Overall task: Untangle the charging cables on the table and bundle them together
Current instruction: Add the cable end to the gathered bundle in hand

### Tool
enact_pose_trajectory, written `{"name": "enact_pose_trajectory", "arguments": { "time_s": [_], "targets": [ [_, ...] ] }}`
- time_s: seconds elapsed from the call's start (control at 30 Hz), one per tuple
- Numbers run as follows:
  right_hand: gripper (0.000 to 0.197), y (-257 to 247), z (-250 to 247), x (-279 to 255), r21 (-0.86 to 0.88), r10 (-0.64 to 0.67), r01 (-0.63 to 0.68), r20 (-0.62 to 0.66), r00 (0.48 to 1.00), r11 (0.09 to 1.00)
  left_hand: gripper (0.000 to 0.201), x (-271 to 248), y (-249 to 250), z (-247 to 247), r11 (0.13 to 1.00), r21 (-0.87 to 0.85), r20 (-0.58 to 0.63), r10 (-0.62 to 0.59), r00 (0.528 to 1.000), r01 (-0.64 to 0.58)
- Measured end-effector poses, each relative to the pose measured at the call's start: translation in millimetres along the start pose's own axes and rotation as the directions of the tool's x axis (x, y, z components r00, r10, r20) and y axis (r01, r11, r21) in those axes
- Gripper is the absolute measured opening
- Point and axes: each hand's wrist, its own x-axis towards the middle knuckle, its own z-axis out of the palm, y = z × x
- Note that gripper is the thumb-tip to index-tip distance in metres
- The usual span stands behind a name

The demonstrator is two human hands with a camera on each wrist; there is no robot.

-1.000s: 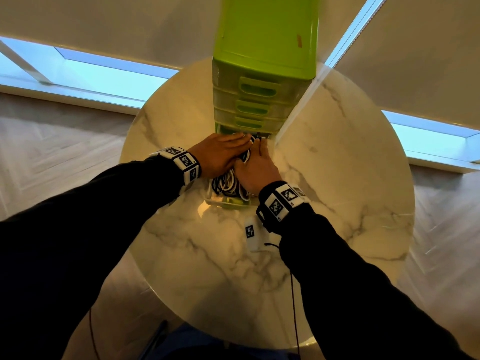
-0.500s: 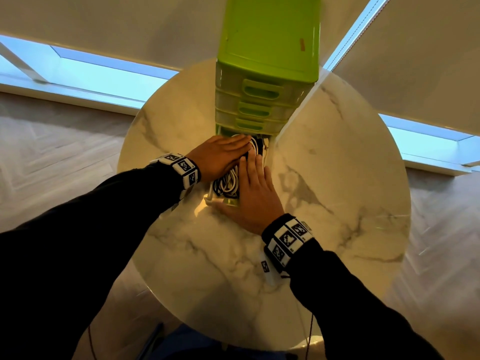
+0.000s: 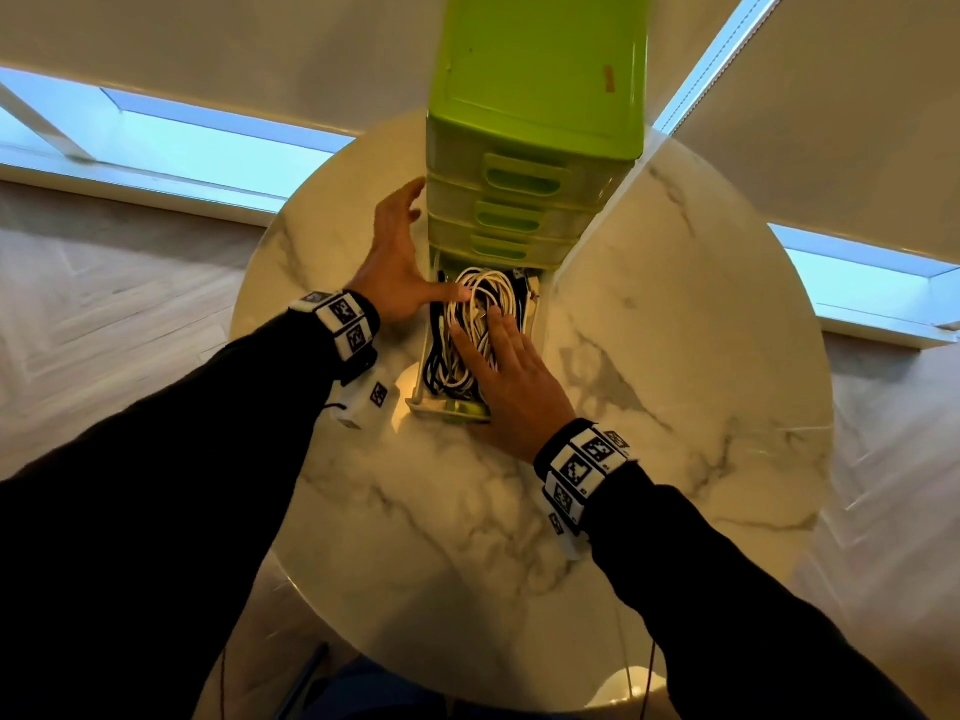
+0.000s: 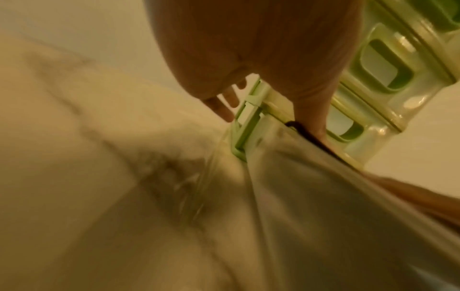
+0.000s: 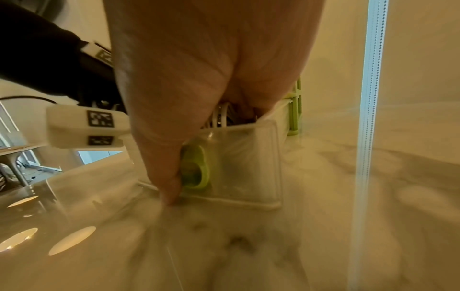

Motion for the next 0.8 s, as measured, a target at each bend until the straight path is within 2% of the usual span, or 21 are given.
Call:
{"name": "enact_pose_trajectory", "arguments": {
  "time_s": [0.07,0.2,0.3,0.37,0.53,0.6,0.67,0.7,0.8],
  "targets": [
    [0.107,2.3,-1.6,-0.1,-0.027,-0.018,0.018,0.002,1.0,0.999,0.114,10.5,6.3,-2.7,0.999,-0.04,0.051,0.031,0.998,-0.028],
    [0.107,8.4,-10.6,7.3,-0.021,-0.047,0.048,0.047,0.998,0.999,0.088,19.2,5.3,-9.9,1.0,0.01,0.125,0.014,0.992,-0.015],
    [0.107,13.9,-15.5,18.6,0.008,-0.035,0.035,0.032,0.999,0.999,0.086,21.1,0.9,-23.9,1.0,-0.029,0.254,0.014,0.967,-0.007],
    [0.109,17.1,-18.3,25.0,0.017,-0.03,0.029,0.048,0.998,0.999,0.091,21.7,2.7,-27.5,1.0,0.015,0.307,0.009,0.952,-0.014],
    [0.103,25.5,-26.7,44.9,0.04,-0.03,0.031,-0.018,0.999,0.999,0.08,24.0,11.0,-12.9,0.985,0.174,0.108,-0.012,0.994,-0.007],
    [0.099,25.9,-28.6,50.3,0.01,-0.012,0.012,-0.02,1.0,1.0,0.082,26.6,10.2,-12.1,0.982,0.187,0.099,-0.018,0.995,-0.001],
    [0.092,22.1,-25.6,44.2,0.003,0.014,-0.013,-0.1,0.995,1.0,0.083,28.3,10.6,-15.5,0.981,0.195,0.127,-0.033,0.991,0.008],
    [0.085,19.7,-21.2,36.9,0.008,0.019,-0.018,-0.184,0.983,1.0,0.081,28.7,10.2,-17.0,0.98,0.198,0.134,-0.04,0.99,0.013],
    [0.056,17.2,-0.6,6.8,-0.031,-0.05,0.041,-0.436,0.898,0.999,0.077,29.1,11.0,-17.7,0.986,0.165,0.15,-0.045,0.988,0.019]
  ]
}}
